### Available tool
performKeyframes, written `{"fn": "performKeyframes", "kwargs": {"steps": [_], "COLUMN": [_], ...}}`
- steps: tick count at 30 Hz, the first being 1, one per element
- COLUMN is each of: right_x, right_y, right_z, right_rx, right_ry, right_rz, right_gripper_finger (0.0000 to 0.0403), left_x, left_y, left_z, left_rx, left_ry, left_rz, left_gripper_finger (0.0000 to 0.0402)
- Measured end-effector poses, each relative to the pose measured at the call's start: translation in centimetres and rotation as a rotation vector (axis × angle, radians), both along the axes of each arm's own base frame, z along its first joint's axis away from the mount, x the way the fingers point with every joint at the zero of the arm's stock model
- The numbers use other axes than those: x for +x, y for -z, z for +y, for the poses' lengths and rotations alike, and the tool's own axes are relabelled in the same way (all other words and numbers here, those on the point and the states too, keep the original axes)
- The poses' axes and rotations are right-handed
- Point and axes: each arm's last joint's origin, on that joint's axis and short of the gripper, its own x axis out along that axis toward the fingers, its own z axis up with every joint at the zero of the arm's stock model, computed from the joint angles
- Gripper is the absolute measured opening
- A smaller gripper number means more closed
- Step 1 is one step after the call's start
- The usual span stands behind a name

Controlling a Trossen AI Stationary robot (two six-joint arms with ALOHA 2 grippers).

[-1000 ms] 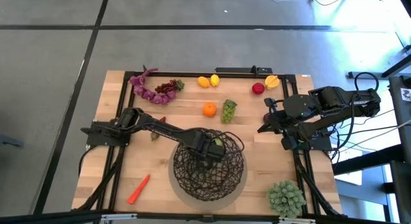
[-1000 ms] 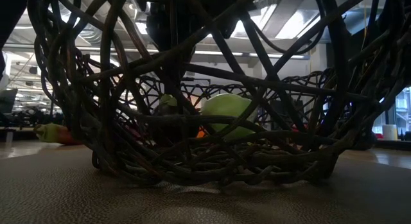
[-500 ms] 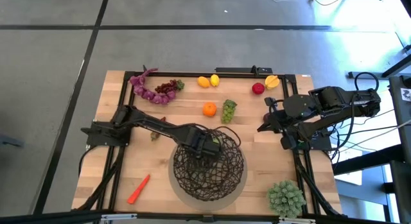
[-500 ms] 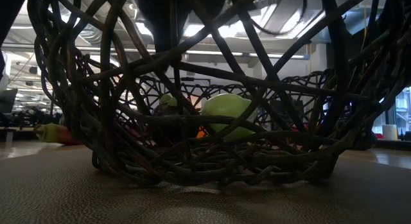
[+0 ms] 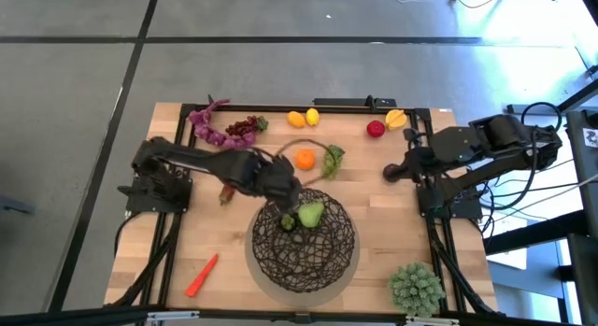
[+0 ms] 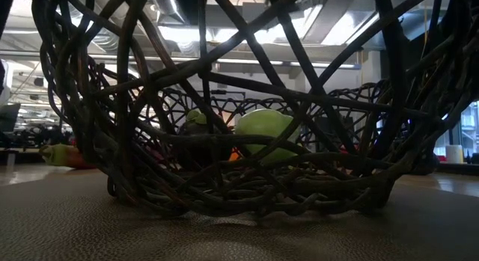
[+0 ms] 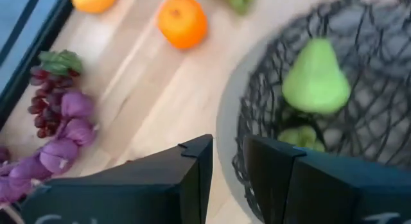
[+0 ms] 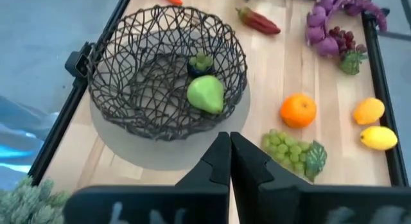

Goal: Build produce basket
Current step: Put the plum into the mesh basket

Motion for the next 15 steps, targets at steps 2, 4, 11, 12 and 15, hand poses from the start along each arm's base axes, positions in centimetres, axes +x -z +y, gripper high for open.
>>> {"fn": "performKeyframes", "kwargs": {"steps": [2, 4, 11, 12, 15], "right_x": [-0.2, -0.2, 0.0, 0.2, 0.7], "right_y": [0.1, 0.2, 0.9, 1.0, 1.5], "right_z": [-0.2, -0.5, -1.5, -1.7, -2.3], "right_rx": [0.003, -0.007, -0.019, -0.019, -0.012], "right_ry": [0.048, 0.102, 0.276, 0.313, 0.389], "right_rz": [0.019, 0.033, 0.111, 0.123, 0.166], "right_gripper_finger": [0.0000, 0.0000, 0.0012, 0.0017, 0.0041], "left_x": [-0.8, -1.6, -3.0, -3.1, -3.5], "left_y": [-0.9, -1.7, -2.8, -2.8, -3.1], "left_z": [0.9, 1.9, 4.2, 4.4, 5.2], "left_rx": [-0.010, -0.024, 0.000, 0.006, 0.023], "left_ry": [-0.048, -0.105, -0.193, -0.189, -0.181], "left_rz": [-0.030, -0.051, -0.059, -0.048, -0.032], "left_gripper_finger": [0.0076, 0.0076, 0.0076, 0.0076, 0.0076]}}
